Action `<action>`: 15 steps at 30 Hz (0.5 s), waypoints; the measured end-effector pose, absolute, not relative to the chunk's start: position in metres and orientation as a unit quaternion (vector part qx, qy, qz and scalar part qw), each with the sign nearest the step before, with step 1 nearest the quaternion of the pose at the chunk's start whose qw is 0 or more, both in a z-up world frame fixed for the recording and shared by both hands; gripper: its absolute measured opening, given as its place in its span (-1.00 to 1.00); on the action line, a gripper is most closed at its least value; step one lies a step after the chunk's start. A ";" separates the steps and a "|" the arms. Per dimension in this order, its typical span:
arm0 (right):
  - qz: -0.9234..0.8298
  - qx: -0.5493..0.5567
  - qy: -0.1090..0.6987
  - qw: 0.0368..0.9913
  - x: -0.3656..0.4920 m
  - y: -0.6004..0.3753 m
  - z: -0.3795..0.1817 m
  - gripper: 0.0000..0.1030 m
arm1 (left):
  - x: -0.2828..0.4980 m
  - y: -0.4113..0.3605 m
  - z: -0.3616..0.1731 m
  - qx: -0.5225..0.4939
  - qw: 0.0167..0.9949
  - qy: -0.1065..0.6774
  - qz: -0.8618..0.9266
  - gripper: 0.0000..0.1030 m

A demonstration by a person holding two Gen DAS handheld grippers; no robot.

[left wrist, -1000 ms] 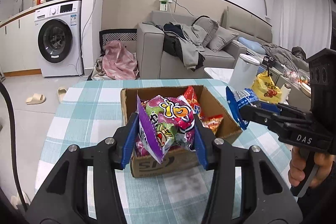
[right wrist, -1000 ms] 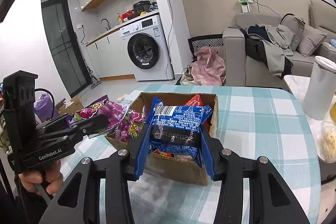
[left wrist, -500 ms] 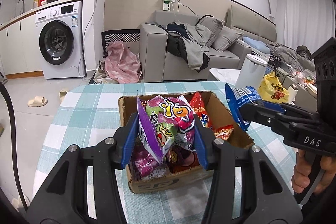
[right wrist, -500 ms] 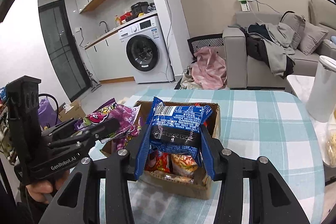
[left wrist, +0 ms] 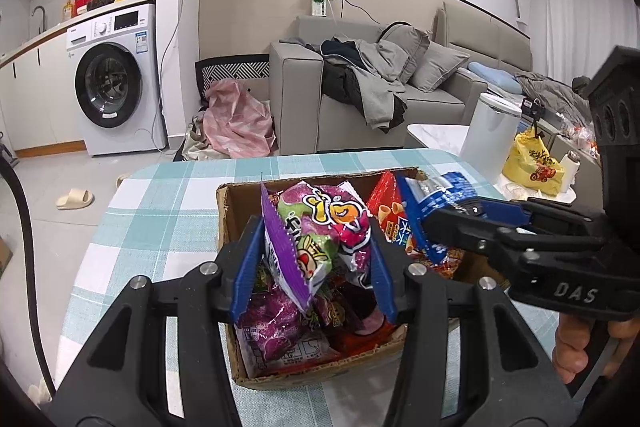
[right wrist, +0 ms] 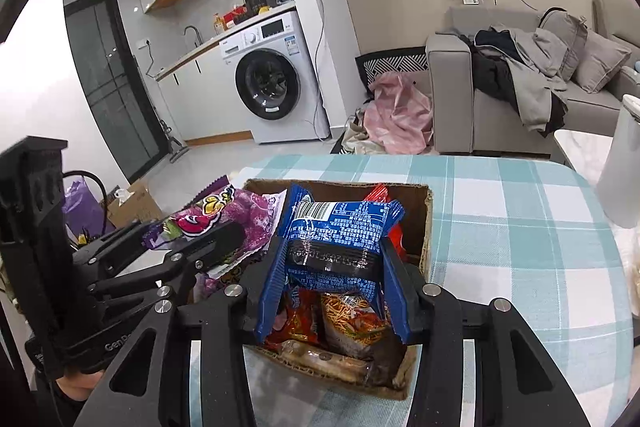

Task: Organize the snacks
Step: 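Lower both snacks into the box and open both grippers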

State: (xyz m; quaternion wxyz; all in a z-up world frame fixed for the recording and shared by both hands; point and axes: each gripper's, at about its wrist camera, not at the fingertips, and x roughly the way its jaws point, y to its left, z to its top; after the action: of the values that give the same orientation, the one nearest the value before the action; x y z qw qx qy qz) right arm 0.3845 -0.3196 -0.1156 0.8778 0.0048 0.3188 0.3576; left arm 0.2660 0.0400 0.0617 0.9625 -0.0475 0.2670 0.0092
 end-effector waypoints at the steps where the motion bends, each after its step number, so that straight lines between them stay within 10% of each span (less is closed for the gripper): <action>1: 0.355 0.005 0.322 0.878 0.387 -0.318 -0.119 -0.11 | 0.267 0.039 0.061 -0.045 0.963 0.266 0.009 -0.10; 15: 0.343 0.008 0.318 0.884 0.390 -0.325 -0.121 0.00 | 0.260 0.031 0.057 -0.041 0.962 0.270 -0.006 -0.02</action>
State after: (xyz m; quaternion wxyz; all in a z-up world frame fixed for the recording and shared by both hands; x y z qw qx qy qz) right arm 0.3904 -0.3247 -0.1214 0.8838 0.0080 0.3178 0.3432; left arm 0.2599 0.0315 0.0569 0.9621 -0.0413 0.2696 -0.0060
